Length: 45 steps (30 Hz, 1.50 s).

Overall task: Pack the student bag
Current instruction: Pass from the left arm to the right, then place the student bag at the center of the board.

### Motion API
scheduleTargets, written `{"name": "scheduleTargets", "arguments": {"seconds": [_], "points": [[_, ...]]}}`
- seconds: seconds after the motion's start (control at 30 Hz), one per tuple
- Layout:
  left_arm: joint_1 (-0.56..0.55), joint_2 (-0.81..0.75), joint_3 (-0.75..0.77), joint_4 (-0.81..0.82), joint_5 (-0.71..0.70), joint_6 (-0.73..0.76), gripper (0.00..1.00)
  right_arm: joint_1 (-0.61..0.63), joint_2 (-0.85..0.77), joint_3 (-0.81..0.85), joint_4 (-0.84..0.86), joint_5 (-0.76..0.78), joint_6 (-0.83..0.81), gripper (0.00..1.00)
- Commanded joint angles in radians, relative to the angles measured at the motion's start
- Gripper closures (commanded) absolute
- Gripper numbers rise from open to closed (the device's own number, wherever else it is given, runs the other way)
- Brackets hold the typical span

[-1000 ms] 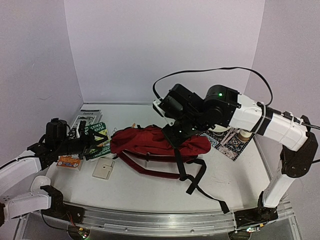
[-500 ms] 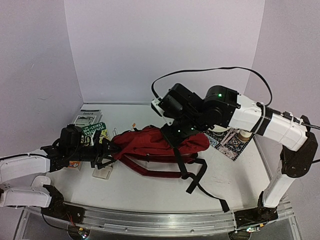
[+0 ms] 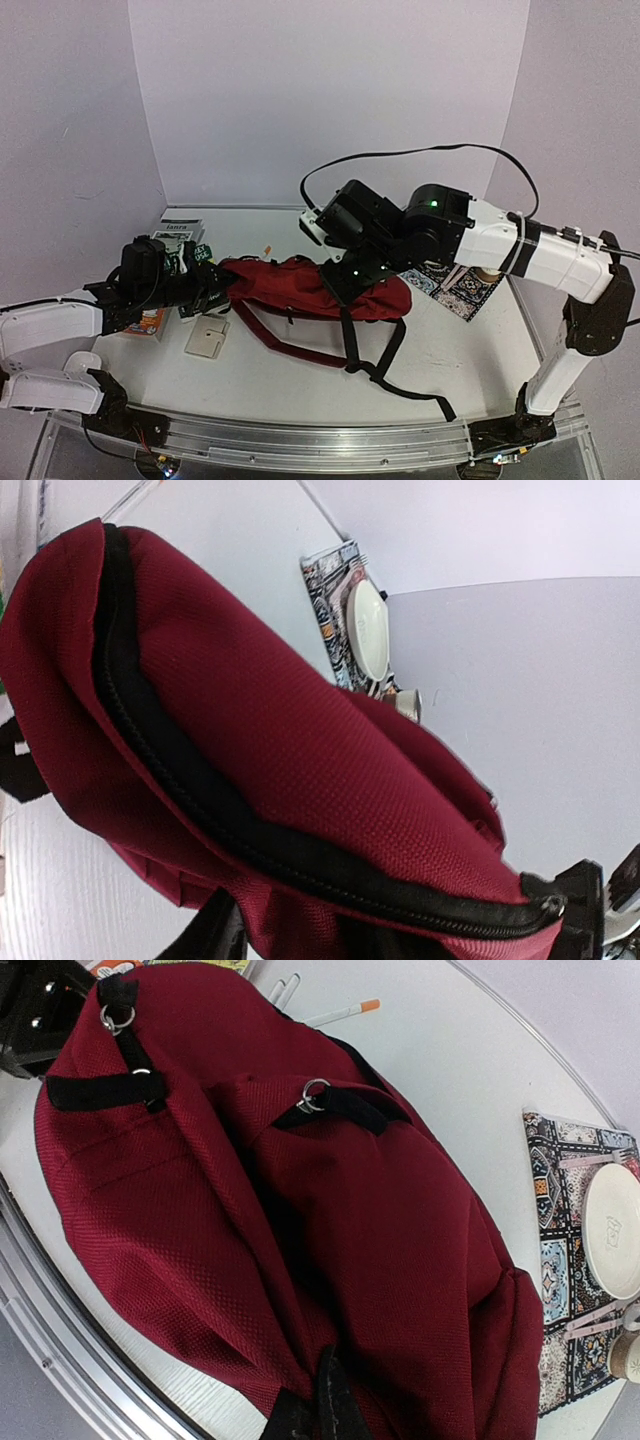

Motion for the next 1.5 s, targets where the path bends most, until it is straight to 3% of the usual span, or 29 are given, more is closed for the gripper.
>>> {"name": "scheduleTargets", "arguments": {"seconds": [0.0,0.2,0.3,0.5,0.7,0.9,1.03,1.27,1.47], "points": [[-0.008,0.035,0.136,0.155,0.018,0.028,0.68,0.007,-0.058,-0.041,0.09,-0.053,0.024,1.0],[-0.006,0.069,0.323,0.15,-0.046,0.192,1.0,0.007,-0.105,-0.096,0.129,-0.059,0.045,1.0],[-0.006,0.124,0.493,0.094,-0.05,0.298,1.0,0.007,-0.124,-0.122,0.159,-0.085,0.063,1.0],[-0.006,0.326,0.908,-0.166,0.018,0.554,1.0,0.008,-0.133,-0.212,0.297,-0.185,0.117,0.98],[-0.006,0.496,1.225,-0.393,0.142,0.78,1.0,0.008,-0.151,-0.291,0.377,-0.151,0.15,0.72],[-0.011,0.594,1.324,-0.555,0.198,0.931,1.0,0.008,-0.323,-0.413,0.382,-0.046,0.182,0.4],[-0.071,0.634,1.297,-0.564,0.26,0.971,1.0,0.008,-0.426,-0.468,0.381,0.004,0.201,0.28],[-0.207,0.725,1.281,-0.565,0.265,0.989,1.0,0.008,-0.512,-0.526,0.372,0.106,0.225,0.18],[-0.317,0.768,1.278,-0.563,0.244,0.973,0.84,0.008,-0.551,-0.542,0.282,0.23,0.257,0.08]]}}
